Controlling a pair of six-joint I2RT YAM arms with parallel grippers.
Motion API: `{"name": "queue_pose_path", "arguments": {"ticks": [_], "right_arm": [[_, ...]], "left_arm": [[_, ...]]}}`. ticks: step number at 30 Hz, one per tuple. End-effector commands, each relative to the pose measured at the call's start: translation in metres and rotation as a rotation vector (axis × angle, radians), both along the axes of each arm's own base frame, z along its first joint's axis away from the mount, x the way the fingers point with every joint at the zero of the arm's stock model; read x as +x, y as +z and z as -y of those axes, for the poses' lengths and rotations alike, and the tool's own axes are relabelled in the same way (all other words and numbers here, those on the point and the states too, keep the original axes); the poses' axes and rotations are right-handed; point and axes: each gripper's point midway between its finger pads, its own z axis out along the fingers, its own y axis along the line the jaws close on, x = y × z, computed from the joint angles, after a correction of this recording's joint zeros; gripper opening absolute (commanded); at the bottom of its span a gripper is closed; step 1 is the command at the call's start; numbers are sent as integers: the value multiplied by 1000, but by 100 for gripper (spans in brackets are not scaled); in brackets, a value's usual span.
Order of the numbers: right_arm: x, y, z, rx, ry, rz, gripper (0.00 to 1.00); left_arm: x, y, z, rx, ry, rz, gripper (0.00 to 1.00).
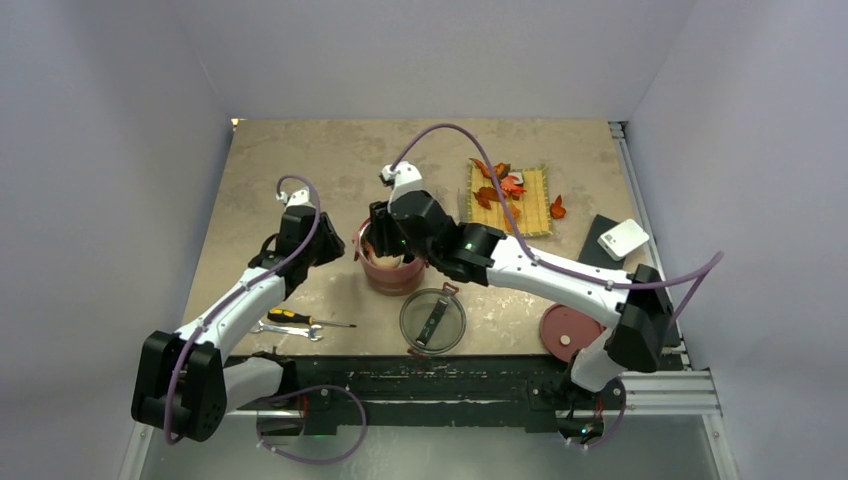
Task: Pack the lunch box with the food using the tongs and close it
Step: Close the fastener on the packing box.
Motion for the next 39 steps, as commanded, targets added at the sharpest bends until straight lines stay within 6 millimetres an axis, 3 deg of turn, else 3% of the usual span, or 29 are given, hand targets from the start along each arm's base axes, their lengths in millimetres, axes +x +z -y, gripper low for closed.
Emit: {"name": "queue_pose_path", "arguments": {"ticks": [1, 10, 23, 30, 39], "right_arm": [[-11, 12, -39, 42, 149, 24, 46], [-10, -18, -58, -46, 158, -2, 33], [-2, -47, -58, -127, 119, -22, 28], [-2, -64, -57, -168, 112, -41, 12], [-6, -80, -50, -216, 110, -62, 12]], "left_arm": [[17, 19, 2, -52, 15, 70, 35], [15, 15, 1, -66, 13, 62, 34], [15, 16, 0, -64, 10, 62, 34], [14, 16, 0, -66, 9, 62, 34], [11, 6, 8, -100, -23, 51, 33]]}}
